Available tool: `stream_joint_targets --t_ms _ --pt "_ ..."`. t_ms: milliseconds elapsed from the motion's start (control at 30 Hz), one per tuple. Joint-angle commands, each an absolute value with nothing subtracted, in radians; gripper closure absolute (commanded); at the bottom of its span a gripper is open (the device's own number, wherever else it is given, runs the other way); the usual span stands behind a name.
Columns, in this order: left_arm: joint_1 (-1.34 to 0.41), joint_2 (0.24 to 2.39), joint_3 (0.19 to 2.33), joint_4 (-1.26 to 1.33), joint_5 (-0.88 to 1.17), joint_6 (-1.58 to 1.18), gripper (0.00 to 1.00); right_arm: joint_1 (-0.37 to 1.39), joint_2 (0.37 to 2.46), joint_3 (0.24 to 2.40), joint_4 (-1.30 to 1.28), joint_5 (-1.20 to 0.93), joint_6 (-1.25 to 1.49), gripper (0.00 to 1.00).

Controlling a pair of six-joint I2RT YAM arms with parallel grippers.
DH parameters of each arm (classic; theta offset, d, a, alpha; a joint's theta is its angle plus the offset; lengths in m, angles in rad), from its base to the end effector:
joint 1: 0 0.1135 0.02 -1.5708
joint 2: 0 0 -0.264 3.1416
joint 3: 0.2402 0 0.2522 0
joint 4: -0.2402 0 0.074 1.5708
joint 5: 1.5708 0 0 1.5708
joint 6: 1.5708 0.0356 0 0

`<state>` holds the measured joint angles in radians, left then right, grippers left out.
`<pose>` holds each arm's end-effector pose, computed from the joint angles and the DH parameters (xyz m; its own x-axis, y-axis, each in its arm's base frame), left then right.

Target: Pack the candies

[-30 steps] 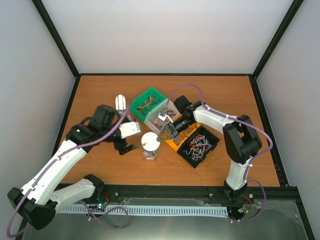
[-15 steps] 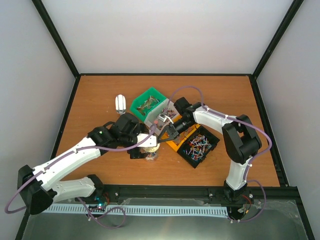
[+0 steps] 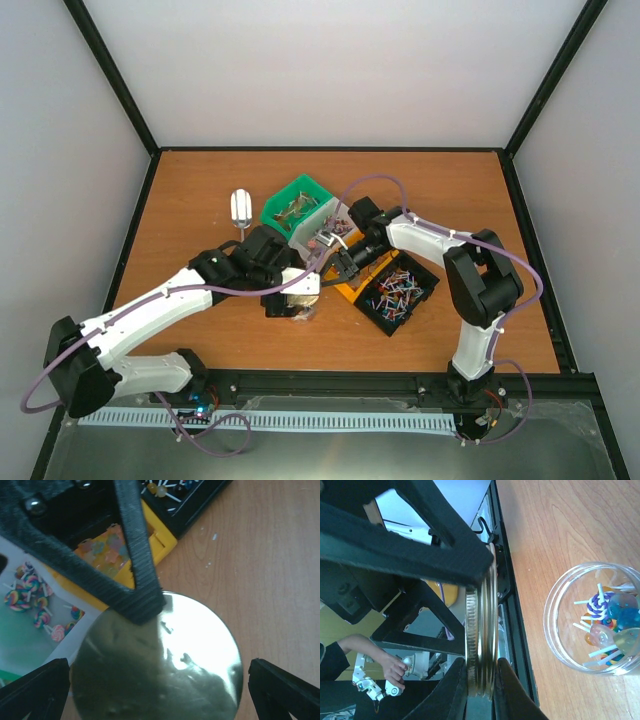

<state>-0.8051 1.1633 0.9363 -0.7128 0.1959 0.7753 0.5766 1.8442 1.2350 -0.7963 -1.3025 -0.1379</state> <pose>0.1557 -0.1719 0.2713 0.1510 0.8336 -0.5314 0.9535 0.0190 0.3007 0.2665 0.2143 0.1944 -0.7809 -0.5513 -0.2937 -0.3886 0.0605 0.9194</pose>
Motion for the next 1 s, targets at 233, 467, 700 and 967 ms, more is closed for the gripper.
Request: stream_joint_targets --t_ms 233,467,700,967 --pt "-0.836 1.165 0.973 -0.766 0.234 0.812 0.03 0.578 1.800 1.212 -0.799 -1.340 -0.155 0.97" --pt "-0.842 1.160 0.958 -0.738 0.208 0.833 0.00 0.575 1.807 1.211 -0.795 -1.358 -0.142 0.97" --pt "-0.853 1.165 0.956 -0.733 0.211 0.827 0.05 0.575 1.801 1.210 -0.799 -1.362 -0.146 0.97" --pt "-0.854 1.169 0.947 -0.731 0.188 0.849 0.10 0.573 1.815 1.211 -0.797 -1.389 -0.136 0.97"
